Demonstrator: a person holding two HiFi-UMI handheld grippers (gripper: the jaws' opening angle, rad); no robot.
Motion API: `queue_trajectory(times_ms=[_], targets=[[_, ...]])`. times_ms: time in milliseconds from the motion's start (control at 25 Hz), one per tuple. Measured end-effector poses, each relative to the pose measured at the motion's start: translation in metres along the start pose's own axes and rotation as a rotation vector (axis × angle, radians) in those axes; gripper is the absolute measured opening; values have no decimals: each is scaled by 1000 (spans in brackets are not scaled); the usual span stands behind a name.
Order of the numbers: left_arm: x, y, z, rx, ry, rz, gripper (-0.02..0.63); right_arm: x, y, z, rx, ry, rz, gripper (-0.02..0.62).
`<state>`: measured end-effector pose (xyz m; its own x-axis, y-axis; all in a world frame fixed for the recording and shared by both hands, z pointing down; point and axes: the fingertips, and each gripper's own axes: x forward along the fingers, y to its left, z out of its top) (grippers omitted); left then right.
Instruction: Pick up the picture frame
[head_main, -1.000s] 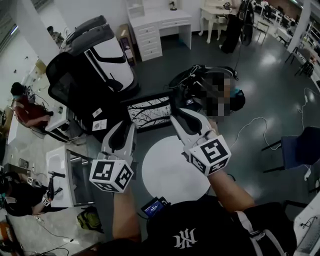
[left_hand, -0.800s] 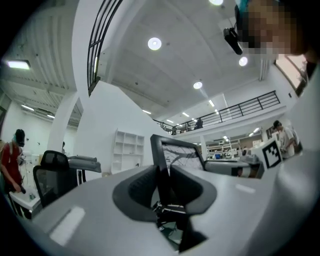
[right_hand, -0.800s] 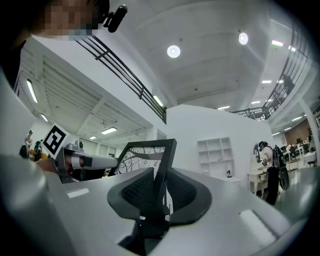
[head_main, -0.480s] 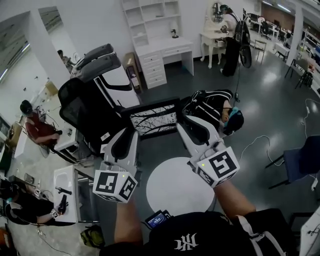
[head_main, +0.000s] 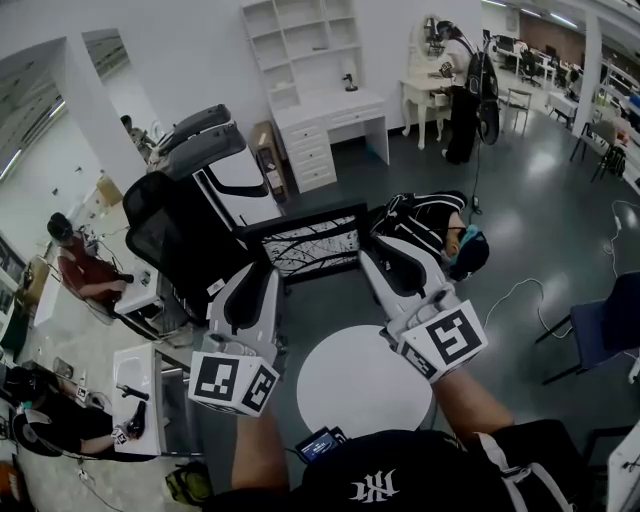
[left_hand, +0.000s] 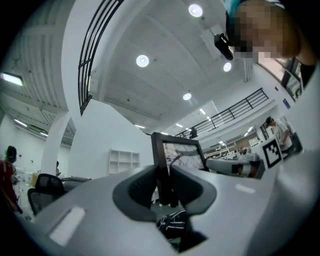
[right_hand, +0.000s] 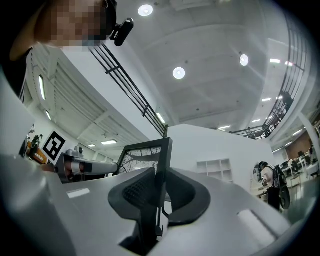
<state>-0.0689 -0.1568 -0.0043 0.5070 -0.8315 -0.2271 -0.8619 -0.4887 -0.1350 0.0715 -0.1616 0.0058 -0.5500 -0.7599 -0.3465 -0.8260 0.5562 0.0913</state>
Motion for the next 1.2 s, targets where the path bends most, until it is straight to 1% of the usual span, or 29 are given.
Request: queue_trajectory(times_ms=[200,600,1200], targets=[[-1,-3,3,5,-10,-6,81,-4,0,4,-5,-9,-7,64],[4,-5,4,8,-25,-48,80,-6,-4,1,-2,-6,-50,63],[13,-14,-2,-3,-44,-91,77,-16,-13,-3,-17,-7,-77,61]])
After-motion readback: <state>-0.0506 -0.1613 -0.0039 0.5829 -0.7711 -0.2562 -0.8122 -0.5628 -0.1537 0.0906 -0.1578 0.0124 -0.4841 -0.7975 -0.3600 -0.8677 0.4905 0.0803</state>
